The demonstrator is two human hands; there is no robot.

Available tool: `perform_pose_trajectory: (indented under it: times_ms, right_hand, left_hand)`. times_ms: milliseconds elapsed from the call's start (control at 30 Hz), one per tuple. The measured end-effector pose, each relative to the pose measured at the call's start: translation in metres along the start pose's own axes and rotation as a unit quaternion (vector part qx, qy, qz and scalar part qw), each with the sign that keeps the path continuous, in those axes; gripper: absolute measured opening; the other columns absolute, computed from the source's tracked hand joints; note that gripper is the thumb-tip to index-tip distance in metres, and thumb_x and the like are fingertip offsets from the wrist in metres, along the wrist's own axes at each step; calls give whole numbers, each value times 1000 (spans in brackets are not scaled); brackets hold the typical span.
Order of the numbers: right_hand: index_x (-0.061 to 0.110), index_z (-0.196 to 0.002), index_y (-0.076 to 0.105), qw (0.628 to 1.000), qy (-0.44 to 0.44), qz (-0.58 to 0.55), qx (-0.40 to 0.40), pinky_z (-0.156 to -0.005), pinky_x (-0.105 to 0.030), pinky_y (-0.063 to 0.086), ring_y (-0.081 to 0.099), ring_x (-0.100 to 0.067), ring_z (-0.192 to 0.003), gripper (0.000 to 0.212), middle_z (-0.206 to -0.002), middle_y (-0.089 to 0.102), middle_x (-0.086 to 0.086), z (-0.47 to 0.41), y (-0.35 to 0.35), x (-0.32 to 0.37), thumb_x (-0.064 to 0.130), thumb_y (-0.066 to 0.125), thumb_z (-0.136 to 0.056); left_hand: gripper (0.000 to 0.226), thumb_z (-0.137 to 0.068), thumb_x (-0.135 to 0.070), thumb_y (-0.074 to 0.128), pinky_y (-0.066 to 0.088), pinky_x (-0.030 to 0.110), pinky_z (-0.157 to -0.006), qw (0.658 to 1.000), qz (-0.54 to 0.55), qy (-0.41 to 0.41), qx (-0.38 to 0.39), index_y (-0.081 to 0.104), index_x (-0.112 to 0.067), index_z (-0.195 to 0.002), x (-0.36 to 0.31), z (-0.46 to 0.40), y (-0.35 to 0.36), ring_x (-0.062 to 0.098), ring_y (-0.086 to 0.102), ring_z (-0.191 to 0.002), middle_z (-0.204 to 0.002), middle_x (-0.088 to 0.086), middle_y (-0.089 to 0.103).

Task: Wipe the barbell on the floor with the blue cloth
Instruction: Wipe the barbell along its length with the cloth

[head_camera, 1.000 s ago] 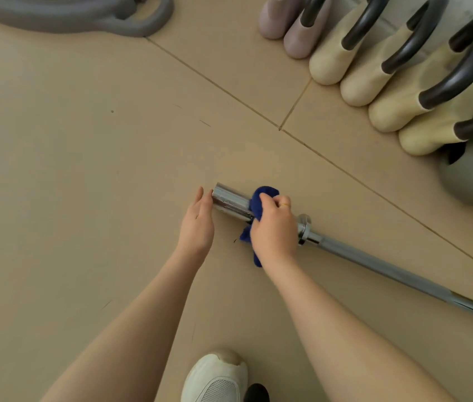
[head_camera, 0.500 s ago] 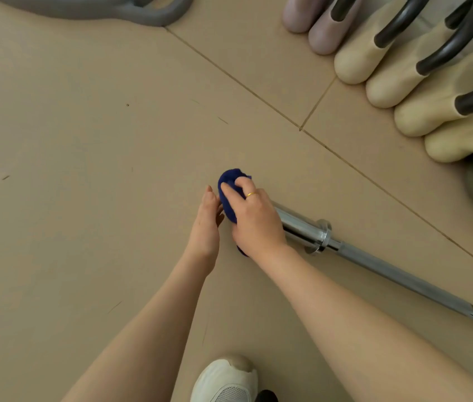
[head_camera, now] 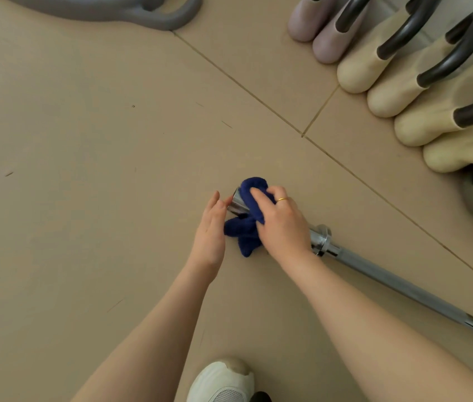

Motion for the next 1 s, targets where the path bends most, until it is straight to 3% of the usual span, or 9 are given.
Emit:
perform_pose_trajectory:
  times_ms: [100,300,400,500,633,767,833,900,1000]
  right_hand:
    - [19,-115,59,996,87,3,-30,-69,-41,49,55,-37,-90,37,-114,52,-11,8,-7,-37,5,51,-82]
    - [18,-111,61,950,295,-104,-19,-83,-46,50,58,-39,-92,35,-118,50,-13,-1,-16,-68,5,40,-86]
    - [15,-121,55,966,220,-132,-40,-85,-44,49,57,-38,-98,35,-122,47,-14,-7,-14,-27,10,47,-88]
    - [13,-132,42,990,85,-107,-29,-80,-40,50,54,-34,-101,47,-130,39,-12,-7,3,26,23,56,-88]
    - [18,-141,29,993,116,-14,-28,-90,-39,43,42,-34,-119,53,-144,28,-10,-20,17,39,21,50,-92]
    - [24,-141,31,998,34,45,-30,-98,-39,34,36,-31,-123,52,-144,33,-7,-27,3,23,25,50,-92]
    - [24,-139,36,998,0,62,-20,-98,-40,34,39,-31,-121,56,-141,40,-7,-24,-4,8,23,57,-87]
    - [20,-134,45,998,12,48,-29,-94,-44,40,46,-35,-117,61,-135,48,-11,-12,-6,-13,15,66,-77]
    - [12,-125,55,993,80,54,-73,-84,-47,48,55,-40,-101,67,-125,56,-17,16,-2,-47,3,74,-62]
  left_hand:
    - [44,-101,-44,24,19,33,-118,999,-24,25,-2,43,-29,-138,0,-1,0,8,23,-141,-155,-16,18]
    - [46,-99,-47,29,30,37,-113,999,-50,-17,-1,48,-26,-135,-14,-15,-1,13,34,-136,-151,-6,33]
    - [43,-100,-42,30,39,29,-103,998,-54,-29,20,53,-24,-132,-24,-20,-1,13,45,-127,-143,-3,45]
    - [42,-101,-43,27,43,17,-69,996,-59,-60,34,61,-26,-119,-37,-23,2,10,60,-89,-107,-1,64]
    - [43,-98,-52,27,40,19,-59,993,-85,-83,23,61,-26,-91,-47,-29,6,6,54,-69,-80,-4,59]
    - [43,-98,-49,27,40,21,-61,995,-87,-53,6,61,-25,-92,-51,-30,14,14,57,-77,-79,-5,60]
    - [40,-99,-47,27,40,23,-70,995,-87,-38,-8,61,-27,-105,-50,-30,14,13,56,-88,-89,-7,60]
    - [40,-100,-44,30,34,24,-83,995,-95,-17,-30,60,-24,-116,-47,-30,11,11,52,-98,-102,-6,59]
    - [30,-100,-36,34,31,22,-86,992,-112,36,-36,61,-26,-109,-42,-26,12,8,52,-103,-105,-9,59]
Point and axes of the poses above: each hand's wrist, its own z-axis away from the middle knuckle, its own y-axis out of the palm, x = y × z, the point moved 4 cm from there along -z, towards the middle knuckle
